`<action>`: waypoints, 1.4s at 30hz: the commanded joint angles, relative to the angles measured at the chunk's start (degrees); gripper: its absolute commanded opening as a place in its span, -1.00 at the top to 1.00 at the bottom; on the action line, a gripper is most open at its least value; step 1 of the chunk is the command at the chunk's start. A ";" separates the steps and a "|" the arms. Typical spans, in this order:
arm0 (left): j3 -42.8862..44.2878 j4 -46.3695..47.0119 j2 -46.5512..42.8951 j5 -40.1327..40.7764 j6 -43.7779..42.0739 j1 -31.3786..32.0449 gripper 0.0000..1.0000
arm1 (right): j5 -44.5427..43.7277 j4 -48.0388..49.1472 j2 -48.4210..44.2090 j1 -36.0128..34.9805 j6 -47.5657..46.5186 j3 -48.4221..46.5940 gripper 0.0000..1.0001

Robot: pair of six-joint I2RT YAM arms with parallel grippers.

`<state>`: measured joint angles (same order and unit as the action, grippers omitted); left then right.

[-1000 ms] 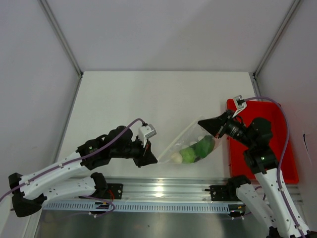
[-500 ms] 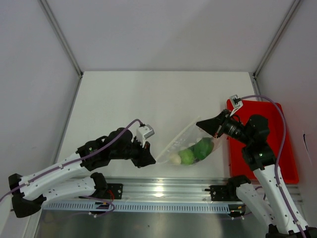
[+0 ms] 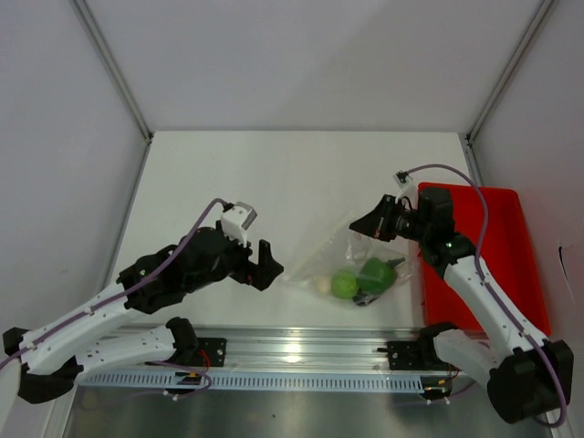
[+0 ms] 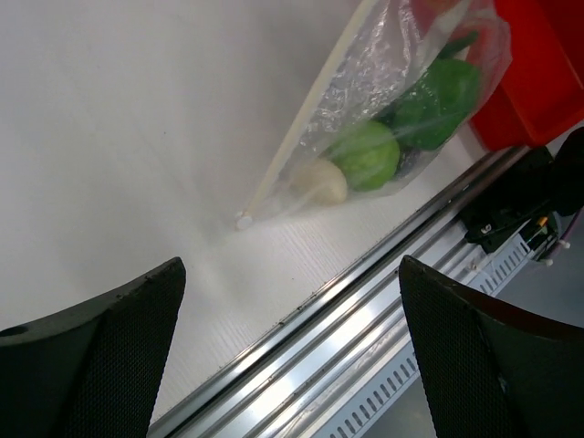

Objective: Place the food in the zip-top bag and seal the zipper
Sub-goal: Place the zipper food storage bag at the center of the board, then reset both arms

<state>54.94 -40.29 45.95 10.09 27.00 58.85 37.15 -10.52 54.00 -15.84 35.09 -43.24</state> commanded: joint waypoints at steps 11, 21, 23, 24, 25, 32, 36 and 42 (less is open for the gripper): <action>-1.23 -1.10 -7.19 1.61 2.35 -0.23 -0.99 | -4.89 7.27 34.29 0.28 -7.14 -22.82 1.00; -2.64 -2.42 -10.71 0.90 4.02 -0.23 -0.99 | -6.99 -3.97 53.22 0.28 -11.44 -41.74 -0.02; -2.64 -2.68 -11.06 0.81 3.85 -0.23 -0.99 | -8.92 -4.85 53.05 -0.51 -12.94 -42.27 -0.46; -2.64 -2.60 -11.06 0.72 3.76 -0.23 -0.99 | -9.98 -5.55 52.71 -0.60 -13.38 -42.45 -0.92; -2.73 -2.51 -11.06 0.81 3.76 -0.23 -0.99 | -10.94 -6.86 51.83 -0.77 -13.82 -42.54 -0.99; -3.87 0.12 -9.66 -0.77 4.02 -0.23 -0.99 | -22.26 -13.46 40.94 -4.38 -20.76 -38.77 -0.99; -4.40 1.35 -8.95 -1.30 3.93 -0.23 -0.99 | -30.36 -18.47 31.98 -6.66 -20.59 -32.45 -0.99; -6.24 4.25 -7.90 -3.14 4.11 -0.23 -0.99 | -40.82 -22.86 14.49 -9.20 -16.03 -17.09 -0.99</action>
<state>49.67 -39.81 37.60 8.82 30.06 58.85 5.28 -28.10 74.06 -23.92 16.88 -66.32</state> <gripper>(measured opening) 0.994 0.993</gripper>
